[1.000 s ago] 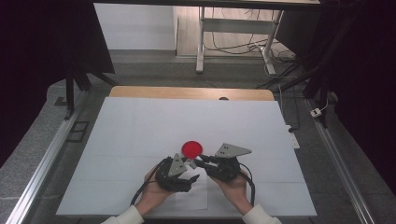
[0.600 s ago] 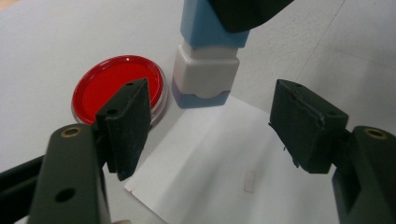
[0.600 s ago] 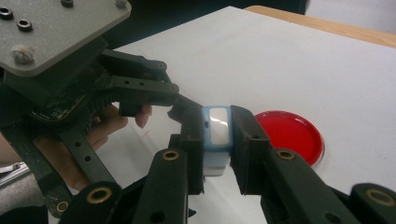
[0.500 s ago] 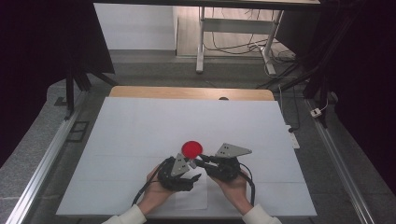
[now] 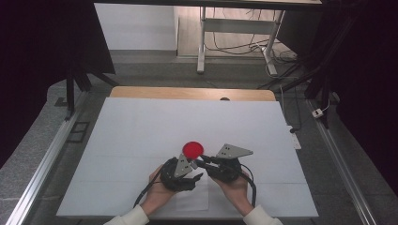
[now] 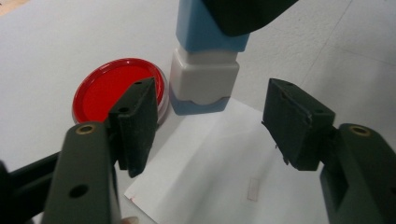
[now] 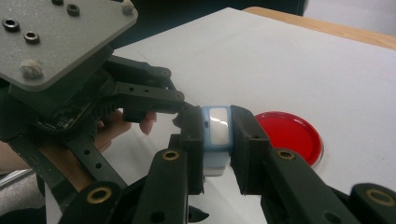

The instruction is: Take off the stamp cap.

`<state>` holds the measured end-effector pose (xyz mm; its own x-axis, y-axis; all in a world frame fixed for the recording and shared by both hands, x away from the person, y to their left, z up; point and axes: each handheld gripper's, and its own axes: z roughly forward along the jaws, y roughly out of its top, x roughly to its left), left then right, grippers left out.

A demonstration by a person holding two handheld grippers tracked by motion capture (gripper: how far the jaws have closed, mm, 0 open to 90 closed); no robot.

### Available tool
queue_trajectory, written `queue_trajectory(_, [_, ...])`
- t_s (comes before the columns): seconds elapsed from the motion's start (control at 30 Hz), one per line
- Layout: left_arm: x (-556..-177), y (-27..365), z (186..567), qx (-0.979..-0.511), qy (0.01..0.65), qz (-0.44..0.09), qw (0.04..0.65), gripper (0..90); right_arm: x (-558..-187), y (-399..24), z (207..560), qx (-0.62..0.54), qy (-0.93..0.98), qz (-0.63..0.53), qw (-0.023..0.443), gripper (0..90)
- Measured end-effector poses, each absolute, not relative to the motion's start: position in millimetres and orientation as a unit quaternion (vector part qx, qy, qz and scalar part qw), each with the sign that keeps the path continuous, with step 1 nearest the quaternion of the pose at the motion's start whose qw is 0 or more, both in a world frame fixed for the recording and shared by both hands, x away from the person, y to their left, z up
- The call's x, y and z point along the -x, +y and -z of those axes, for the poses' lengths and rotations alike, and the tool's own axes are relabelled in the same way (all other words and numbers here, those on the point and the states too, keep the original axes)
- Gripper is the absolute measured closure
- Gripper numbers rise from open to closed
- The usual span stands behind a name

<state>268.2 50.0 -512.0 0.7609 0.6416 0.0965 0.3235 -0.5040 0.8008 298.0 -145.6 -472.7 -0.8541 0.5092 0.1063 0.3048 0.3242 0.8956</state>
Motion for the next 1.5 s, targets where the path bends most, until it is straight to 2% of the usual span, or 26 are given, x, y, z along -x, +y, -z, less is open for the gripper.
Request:
queue_trajectory(0.83, [-268.2,51.4,511.4,-0.842,0.278,-0.227,0.402,62.2,-299.8,-149.2,473.7,-0.268,0.798,-0.531,0.096,74.9])
queue_trajectory(1.5, [-267.9,49.1,513.5,-0.845,0.274,-0.24,0.391,61.8,-299.3,-149.2,474.8,-0.274,0.792,-0.537,0.091,74.9])
